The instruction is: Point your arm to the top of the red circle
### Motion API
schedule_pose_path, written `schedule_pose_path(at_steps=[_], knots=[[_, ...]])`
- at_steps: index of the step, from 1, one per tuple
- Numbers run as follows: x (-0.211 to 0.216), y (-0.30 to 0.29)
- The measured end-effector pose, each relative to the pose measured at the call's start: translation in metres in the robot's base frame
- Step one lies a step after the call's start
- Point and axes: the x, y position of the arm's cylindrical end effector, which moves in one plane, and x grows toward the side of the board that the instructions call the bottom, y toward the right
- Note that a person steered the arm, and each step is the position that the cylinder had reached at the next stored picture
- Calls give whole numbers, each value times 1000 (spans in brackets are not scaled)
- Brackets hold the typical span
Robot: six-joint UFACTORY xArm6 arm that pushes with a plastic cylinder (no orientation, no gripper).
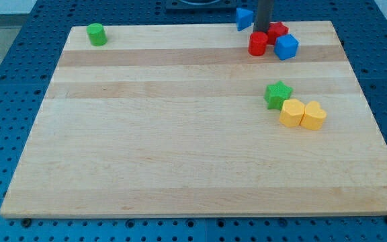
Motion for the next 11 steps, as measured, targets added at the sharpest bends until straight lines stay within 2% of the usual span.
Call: schedule_pose_path(at_steps=[2, 7, 9, 11], knots=[[-38, 9], [-37, -7], [-24, -8], [-21, -35]])
